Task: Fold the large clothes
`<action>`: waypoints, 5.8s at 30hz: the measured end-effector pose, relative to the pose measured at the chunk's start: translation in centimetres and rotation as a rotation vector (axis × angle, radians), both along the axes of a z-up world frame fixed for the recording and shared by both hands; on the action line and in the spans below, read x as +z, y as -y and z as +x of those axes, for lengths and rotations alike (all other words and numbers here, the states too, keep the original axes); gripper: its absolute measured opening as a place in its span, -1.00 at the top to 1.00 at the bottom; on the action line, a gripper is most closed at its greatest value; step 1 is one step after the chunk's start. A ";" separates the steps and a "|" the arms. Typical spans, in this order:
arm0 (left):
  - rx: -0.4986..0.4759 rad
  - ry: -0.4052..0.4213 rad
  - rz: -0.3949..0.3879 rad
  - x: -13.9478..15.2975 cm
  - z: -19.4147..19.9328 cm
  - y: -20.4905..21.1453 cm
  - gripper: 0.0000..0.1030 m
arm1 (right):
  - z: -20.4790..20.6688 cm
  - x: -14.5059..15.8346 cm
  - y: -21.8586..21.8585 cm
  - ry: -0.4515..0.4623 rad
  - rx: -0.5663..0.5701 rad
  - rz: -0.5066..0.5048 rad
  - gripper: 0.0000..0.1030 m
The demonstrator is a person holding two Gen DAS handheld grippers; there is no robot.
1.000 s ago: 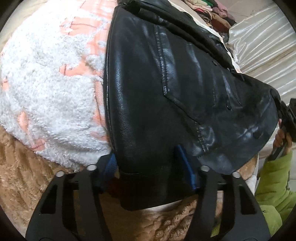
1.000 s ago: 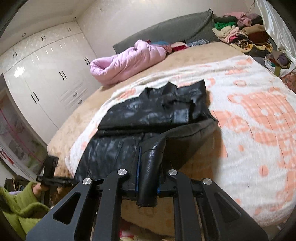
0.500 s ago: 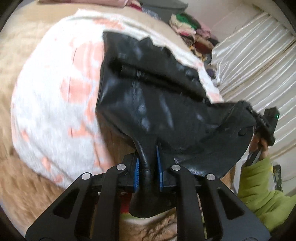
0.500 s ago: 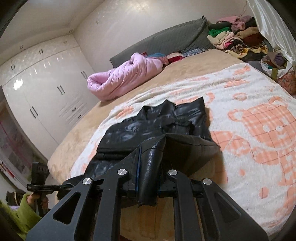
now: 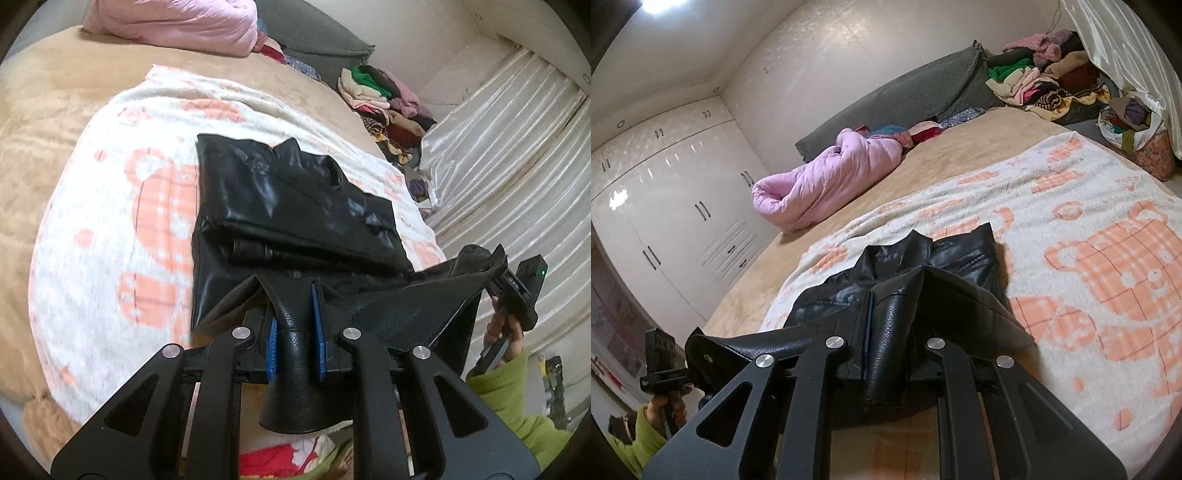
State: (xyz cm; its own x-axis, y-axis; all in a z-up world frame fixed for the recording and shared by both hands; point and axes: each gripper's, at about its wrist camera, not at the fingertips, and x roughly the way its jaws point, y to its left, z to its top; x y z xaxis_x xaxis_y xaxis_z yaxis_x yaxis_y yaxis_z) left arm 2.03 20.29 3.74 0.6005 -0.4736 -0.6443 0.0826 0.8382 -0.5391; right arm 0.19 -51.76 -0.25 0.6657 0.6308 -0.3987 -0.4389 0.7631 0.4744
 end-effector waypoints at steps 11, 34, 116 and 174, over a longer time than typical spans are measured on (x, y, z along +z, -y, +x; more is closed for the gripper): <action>0.050 0.030 0.022 1.4 5.0 0.4 0.83 | 3.9 0.0 -0.9 -0.026 -0.064 0.040 0.78; 0.123 -0.019 0.003 -0.4 12.9 0.0 0.80 | 11.2 -2.3 -2.6 -0.097 -0.102 -0.008 0.72; 0.286 0.076 0.380 -4.2 24.7 0.7 0.87 | 23.7 -6.8 -6.8 0.045 -0.172 -0.419 0.85; 0.232 -0.111 0.233 -8.0 19.7 -3.5 -0.75 | 8.6 -11.4 -23.3 -0.063 0.219 -0.596 0.35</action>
State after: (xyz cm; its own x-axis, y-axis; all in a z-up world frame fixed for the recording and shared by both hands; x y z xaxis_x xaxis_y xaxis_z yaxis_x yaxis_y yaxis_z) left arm 21.69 23.77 -4.29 0.5950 -0.1651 -0.7866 -0.1734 0.9292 -0.3263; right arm 8.74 -28.45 -11.69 0.5103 0.4071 -0.7575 -0.5995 0.8000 0.0260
